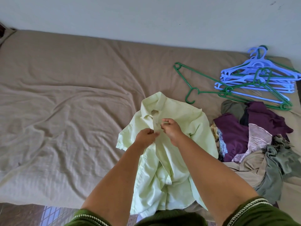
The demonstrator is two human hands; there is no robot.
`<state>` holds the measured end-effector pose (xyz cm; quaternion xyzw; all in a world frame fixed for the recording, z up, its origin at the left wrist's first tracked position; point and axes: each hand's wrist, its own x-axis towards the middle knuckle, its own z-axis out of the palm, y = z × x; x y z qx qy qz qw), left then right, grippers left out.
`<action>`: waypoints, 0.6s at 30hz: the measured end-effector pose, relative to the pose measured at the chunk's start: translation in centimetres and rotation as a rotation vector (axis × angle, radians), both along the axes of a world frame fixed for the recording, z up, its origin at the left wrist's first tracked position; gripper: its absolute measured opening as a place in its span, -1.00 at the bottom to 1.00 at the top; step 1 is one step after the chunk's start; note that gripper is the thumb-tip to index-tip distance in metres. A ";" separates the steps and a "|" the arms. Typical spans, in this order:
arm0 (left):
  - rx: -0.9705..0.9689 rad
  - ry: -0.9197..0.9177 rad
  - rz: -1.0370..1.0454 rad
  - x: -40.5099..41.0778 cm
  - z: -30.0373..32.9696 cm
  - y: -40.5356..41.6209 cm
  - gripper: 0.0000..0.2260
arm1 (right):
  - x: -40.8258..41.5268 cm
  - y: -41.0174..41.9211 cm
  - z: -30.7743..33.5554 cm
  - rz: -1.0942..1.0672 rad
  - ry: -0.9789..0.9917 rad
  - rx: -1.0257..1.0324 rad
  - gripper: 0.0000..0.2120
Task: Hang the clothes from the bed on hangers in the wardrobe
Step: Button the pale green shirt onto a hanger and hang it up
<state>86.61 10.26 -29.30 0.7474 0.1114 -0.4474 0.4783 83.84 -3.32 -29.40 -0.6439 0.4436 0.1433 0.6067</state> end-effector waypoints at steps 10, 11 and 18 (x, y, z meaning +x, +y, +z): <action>0.008 0.084 0.142 -3.9 -0.6 1.0 -0.82 | -6.8 3.8 -2.1 0.233 0.071 -0.201 -0.73; 0.015 0.044 0.106 -4.3 -0.4 1.2 -0.83 | -6.9 4.0 -2.2 0.209 0.055 -0.188 -0.78; 0.020 -0.153 0.067 -4.9 0.3 2.1 -0.80 | -7.3 3.6 -1.3 -0.132 0.001 0.223 -0.84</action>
